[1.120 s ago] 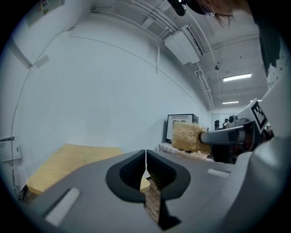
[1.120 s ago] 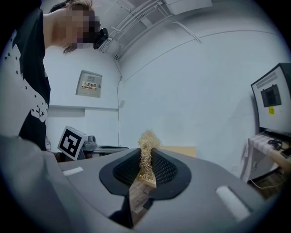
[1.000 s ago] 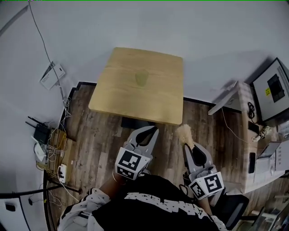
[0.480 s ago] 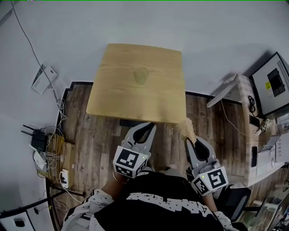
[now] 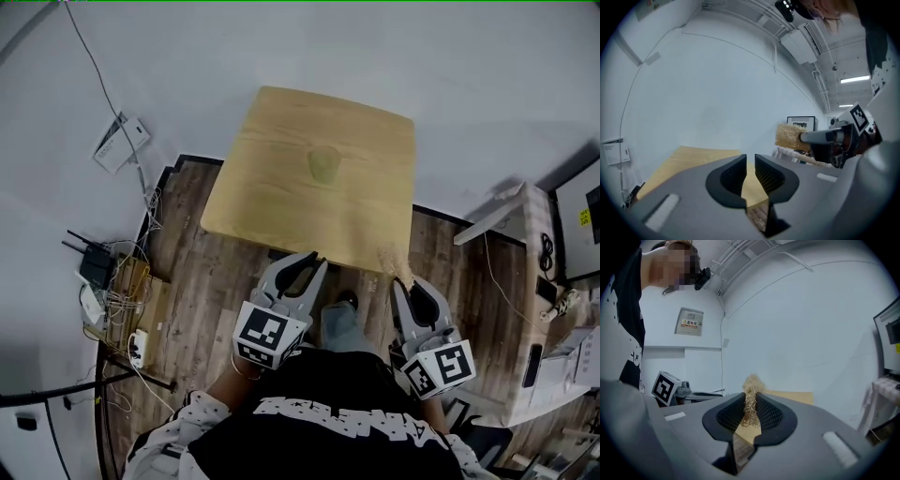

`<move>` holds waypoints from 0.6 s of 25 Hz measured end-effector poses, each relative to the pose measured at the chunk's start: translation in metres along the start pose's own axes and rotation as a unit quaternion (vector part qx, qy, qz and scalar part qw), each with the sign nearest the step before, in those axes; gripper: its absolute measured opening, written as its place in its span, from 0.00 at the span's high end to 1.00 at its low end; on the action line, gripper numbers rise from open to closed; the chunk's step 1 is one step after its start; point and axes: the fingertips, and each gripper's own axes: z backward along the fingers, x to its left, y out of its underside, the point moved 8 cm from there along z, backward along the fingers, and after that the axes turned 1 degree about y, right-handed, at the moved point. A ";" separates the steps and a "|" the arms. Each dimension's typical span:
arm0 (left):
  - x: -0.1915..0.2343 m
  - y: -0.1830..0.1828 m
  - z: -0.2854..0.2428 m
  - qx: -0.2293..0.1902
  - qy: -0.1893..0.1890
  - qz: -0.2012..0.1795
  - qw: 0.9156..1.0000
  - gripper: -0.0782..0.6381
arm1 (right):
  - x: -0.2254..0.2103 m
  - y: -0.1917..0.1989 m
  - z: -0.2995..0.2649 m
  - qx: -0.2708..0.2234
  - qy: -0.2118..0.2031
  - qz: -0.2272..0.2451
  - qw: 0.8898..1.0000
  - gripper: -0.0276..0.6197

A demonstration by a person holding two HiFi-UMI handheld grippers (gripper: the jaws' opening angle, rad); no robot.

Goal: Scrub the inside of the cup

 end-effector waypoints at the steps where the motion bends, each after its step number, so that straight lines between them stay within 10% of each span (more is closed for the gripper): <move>1: 0.004 -0.002 0.000 0.002 -0.012 -0.003 1.000 0.81 | -0.003 -0.003 -0.010 -0.005 -0.014 0.000 1.000 0.83; 15: 0.049 -0.017 -0.035 -0.022 -0.116 0.000 0.993 0.76 | -0.046 -0.025 -0.107 -0.011 -0.122 -0.005 0.992 0.83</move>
